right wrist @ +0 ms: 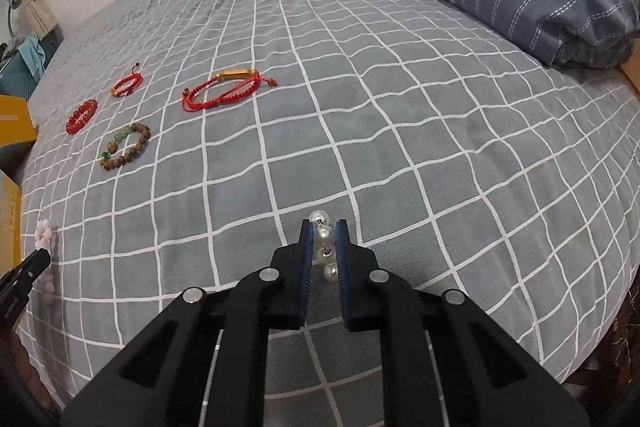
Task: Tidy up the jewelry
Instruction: 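Grasp the pink-white bead bracelet with the left tool while the right tool grasps the pearl pendant, then carry the pink bracelet and pearl pendant over the white box with both tools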
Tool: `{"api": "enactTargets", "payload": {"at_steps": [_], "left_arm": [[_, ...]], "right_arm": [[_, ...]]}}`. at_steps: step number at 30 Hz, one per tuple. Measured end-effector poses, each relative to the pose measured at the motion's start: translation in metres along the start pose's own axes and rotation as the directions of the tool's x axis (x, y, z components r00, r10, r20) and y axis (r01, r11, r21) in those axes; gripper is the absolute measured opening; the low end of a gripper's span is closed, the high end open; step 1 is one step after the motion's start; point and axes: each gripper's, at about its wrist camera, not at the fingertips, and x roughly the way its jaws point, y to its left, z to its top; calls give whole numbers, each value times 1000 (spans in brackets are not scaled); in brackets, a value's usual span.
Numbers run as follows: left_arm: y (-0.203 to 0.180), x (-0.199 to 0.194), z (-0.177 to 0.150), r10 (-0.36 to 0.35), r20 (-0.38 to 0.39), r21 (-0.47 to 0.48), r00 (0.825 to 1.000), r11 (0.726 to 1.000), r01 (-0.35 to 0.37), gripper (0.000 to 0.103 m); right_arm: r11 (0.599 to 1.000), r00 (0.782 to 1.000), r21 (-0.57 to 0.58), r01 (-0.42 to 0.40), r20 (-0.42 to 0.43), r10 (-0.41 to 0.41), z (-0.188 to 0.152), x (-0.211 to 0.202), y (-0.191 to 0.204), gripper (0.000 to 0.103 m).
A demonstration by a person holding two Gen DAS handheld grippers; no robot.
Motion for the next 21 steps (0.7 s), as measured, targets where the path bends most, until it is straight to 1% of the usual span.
{"api": "enactTargets", "payload": {"at_steps": [7, 21], "left_arm": [[3, -12, 5, 11, 12, -4, 1000, 1000, -11, 19], [-1, -29, 13, 30, 40, 21, 999, 999, -31, 19]], "right_arm": [[1000, 1000, -3, 1, 19, -1, -1, -10, 0, 11], [1000, 998, -13, 5, 60, -4, 6, -26, 5, 11]]}}
